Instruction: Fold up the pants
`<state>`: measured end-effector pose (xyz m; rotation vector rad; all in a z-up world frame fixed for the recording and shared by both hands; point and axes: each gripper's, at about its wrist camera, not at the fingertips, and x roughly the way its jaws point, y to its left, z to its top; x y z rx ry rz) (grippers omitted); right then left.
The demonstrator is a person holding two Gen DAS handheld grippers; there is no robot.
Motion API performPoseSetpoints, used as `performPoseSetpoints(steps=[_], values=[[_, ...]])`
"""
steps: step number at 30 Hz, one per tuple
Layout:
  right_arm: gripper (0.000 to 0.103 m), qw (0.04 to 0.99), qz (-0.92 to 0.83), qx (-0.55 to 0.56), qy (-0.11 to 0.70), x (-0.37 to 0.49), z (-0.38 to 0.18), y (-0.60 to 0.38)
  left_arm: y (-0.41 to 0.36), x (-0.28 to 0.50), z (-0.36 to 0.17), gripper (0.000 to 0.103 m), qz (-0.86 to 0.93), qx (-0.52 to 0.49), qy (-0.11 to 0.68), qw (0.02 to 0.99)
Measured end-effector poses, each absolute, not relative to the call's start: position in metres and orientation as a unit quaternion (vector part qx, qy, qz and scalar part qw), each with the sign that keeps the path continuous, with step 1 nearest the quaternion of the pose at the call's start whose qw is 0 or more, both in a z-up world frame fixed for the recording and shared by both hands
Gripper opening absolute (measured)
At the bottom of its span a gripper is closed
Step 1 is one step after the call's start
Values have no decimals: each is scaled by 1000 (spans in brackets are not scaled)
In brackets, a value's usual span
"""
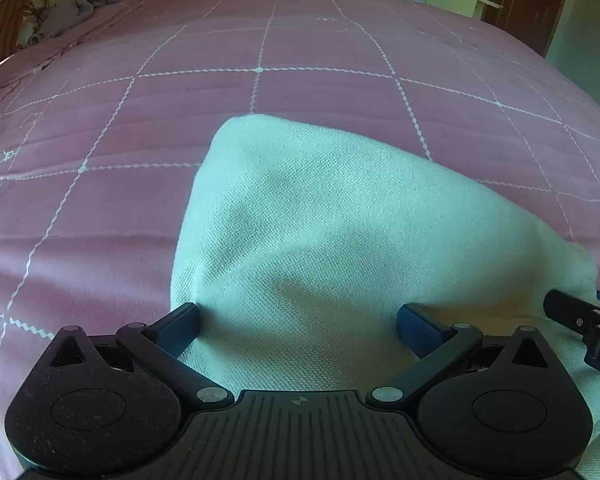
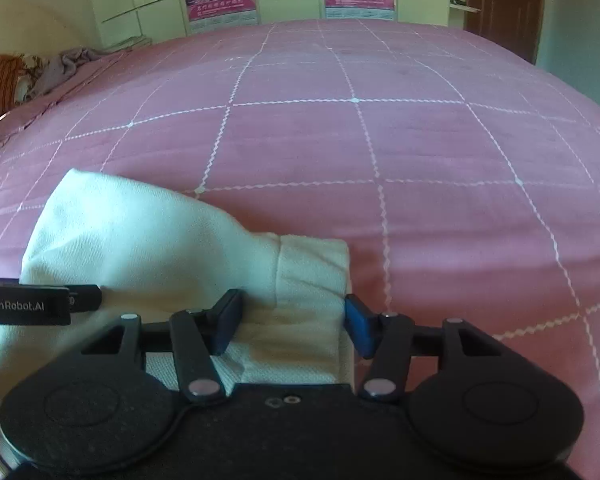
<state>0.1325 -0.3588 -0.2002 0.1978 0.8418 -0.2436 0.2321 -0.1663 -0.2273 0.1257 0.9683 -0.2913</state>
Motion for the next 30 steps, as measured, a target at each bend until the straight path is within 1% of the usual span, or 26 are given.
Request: performPoseSetpoints(steps=[3,5,7,8,14,17,20,22,23,26,28,30], values=[[56,896,-113,80,422,131,-191,-354,-157,214,-220,103,-151,64,463,871],[60,894,-106,85,427,123,-182,-354,-145,196,-217,103,-158,56,459,872],[74,894,-99,96,427,106,-180,-353,-133,179,-216,103,-162,41,462,871],[77,890,-95,104,434,97,-183,-353,-129,171,-216,103,-165,41,462,870],[78,872,-79,221,429,49,-190,-366,-107,136,-214,103,-175,29,466,867],[78,872,-69,224,430,39,-187,-363,-99,132,-206,103,-179,23,465,867],[82,871,-62,227,431,38,-183,-366,-84,141,-196,103,-168,-15,463,870],[90,870,-64,232,430,41,-179,-374,-75,152,-197,103,-156,-30,471,868],[92,869,-63,232,432,43,-180,-376,-72,160,-202,103,-154,-37,482,862],[92,859,-44,242,448,54,-186,-385,-59,182,-222,103,-167,-81,519,835],[93,848,-30,273,454,57,-195,-392,-54,193,-234,103,-179,-112,529,822],[93,841,-17,297,452,61,-202,-399,-56,200,-237,103,-195,-108,529,819]])
